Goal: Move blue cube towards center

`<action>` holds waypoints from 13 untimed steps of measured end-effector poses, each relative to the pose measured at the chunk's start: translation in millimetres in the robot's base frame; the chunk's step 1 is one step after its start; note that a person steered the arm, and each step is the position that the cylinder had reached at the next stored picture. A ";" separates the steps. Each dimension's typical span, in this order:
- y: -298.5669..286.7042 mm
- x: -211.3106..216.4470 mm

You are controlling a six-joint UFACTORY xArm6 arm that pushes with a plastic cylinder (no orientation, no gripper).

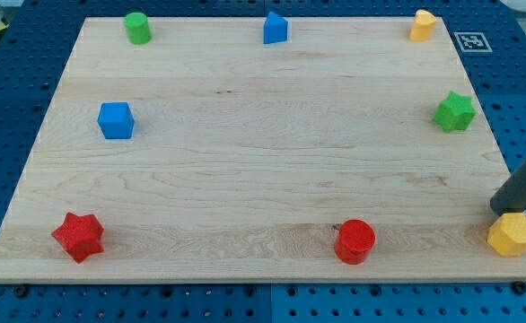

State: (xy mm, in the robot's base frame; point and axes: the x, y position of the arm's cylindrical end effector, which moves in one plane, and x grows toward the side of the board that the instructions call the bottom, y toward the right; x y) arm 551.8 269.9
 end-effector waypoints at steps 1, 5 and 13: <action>-0.1 -0.9; -158.3 -46.8; -522.9 -130.3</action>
State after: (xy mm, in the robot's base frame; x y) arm 421.5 -253.0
